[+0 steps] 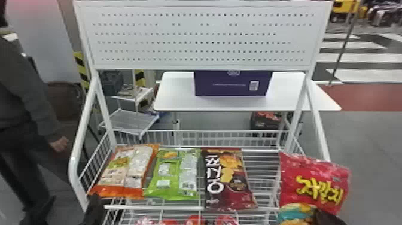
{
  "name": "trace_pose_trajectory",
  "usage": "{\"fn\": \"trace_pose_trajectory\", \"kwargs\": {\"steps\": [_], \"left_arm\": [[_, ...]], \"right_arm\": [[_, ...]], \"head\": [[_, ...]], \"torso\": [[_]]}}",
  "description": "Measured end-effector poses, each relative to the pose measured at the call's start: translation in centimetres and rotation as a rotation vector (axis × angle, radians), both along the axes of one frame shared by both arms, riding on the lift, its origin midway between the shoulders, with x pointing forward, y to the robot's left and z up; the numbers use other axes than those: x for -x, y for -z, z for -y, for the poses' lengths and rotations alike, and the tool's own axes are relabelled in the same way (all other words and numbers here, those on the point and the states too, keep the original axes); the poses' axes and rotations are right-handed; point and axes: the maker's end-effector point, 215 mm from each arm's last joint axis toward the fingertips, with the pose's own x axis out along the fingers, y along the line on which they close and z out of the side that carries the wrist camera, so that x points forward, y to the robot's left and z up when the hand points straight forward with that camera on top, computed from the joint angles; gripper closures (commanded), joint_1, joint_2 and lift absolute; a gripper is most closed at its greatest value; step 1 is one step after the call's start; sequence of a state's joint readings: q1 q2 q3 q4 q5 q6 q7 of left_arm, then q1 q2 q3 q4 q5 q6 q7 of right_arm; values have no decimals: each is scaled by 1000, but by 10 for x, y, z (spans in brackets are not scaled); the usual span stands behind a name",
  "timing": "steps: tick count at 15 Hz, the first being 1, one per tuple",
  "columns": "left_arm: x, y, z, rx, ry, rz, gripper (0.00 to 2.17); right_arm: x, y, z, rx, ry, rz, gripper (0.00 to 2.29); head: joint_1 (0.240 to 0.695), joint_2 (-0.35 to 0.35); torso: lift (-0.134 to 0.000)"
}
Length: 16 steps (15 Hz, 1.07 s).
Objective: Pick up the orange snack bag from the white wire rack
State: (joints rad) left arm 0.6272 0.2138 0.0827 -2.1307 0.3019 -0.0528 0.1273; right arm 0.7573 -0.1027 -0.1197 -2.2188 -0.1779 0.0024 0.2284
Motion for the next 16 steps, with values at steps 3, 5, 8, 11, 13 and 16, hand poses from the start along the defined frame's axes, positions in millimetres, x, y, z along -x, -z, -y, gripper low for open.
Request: {"fn": "trace_pose_trajectory", "kwargs": {"steps": [3, 5, 8, 11, 13, 16], "left_arm": [[0, 0, 1, 1, 1, 0, 83], [0, 0, 1, 0, 1, 0, 83], [-1, -1, 0, -1, 1, 1, 83], [-6, -1, 6, 2, 11, 7, 83], [-22, 3, 24, 2, 38, 9, 87], [-55, 11, 60, 4, 92, 11, 87]], "right_arm": [[0, 0, 0, 0, 0, 1, 2219], [-1, -1, 0, 0, 0, 2, 2219], [-1, -1, 0, 0, 0, 3, 2219], [-2, -1, -1, -3, -1, 3, 2219], [-2, 0, -2, -5, -1, 3, 2219], [-1, 1, -3, -6, -1, -1, 2219]], "head": [[499, 0], [499, 0], [499, 0], [499, 0], [499, 0], [499, 0]], "torso": [[0], [0], [0], [0], [0], [0]]}}
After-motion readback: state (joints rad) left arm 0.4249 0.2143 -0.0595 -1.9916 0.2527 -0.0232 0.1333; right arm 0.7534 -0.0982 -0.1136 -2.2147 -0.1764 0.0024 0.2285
